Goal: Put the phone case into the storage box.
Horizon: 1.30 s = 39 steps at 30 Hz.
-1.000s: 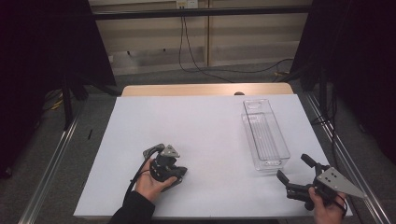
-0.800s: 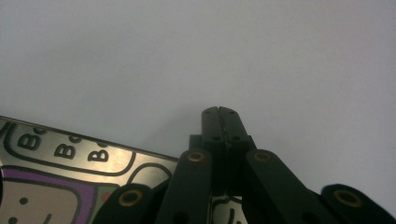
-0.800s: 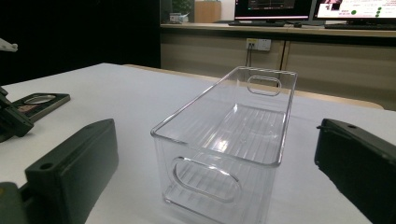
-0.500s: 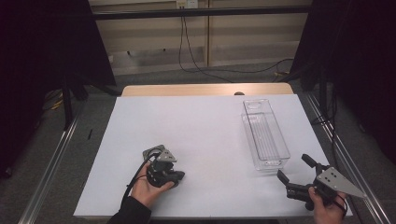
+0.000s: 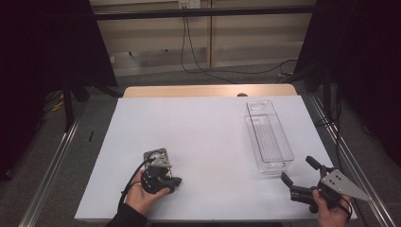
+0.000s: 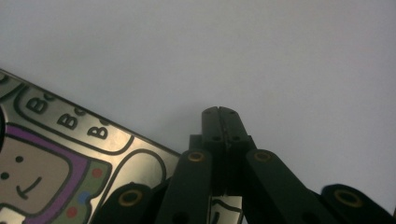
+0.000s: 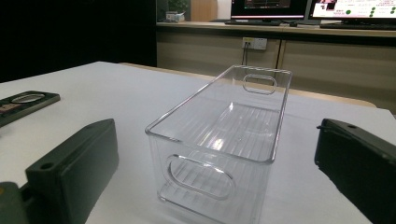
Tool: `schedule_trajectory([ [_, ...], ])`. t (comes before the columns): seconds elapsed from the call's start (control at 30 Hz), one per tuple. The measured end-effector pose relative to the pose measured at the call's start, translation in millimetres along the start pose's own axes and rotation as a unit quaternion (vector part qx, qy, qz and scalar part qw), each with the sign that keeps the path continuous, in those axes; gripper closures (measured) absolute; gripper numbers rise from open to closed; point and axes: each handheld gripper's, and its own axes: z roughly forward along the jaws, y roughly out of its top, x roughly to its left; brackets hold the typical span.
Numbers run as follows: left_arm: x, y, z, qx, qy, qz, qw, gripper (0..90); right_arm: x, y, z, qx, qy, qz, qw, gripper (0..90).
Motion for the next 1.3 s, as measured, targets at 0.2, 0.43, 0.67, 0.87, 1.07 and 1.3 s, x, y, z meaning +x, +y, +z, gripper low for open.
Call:
schedule_trajectory([
  [0.2,2.1,-6.4,-5.8,-0.001,0.005,-0.008,1.0000,90.0,0.0,0.2,0.0,-0.003,-0.002,0.003,1.0000,0.0],
  [0.43,5.7,-15.6,-14.3,-0.005,0.007,-0.022,0.9997,90.0,-0.3,0.0,-0.3,-0.003,-0.001,0.003,1.0000,0.0],
  [0.67,12.1,-26.4,-24.8,-0.009,0.013,-0.038,0.9991,90.0,0.2,0.2,0.1,-0.004,0.001,0.005,1.0000,0.0],
  [0.87,14.3,-33.4,-32.1,-0.009,0.024,-0.041,0.9988,90.0,-0.2,0.2,0.0,-0.005,-0.001,0.006,1.0000,0.0],
  [1.07,17.9,-39.2,-38.6,-0.008,0.035,-0.044,0.9984,90.0,0.0,0.2,-0.1,-0.004,0.002,0.004,1.0000,0.0],
  [1.3,19.9,-43.8,-43.6,-0.009,0.046,-0.043,0.9980,90.0,0.4,0.3,0.0,-0.005,0.002,0.005,1.0000,0.0],
])
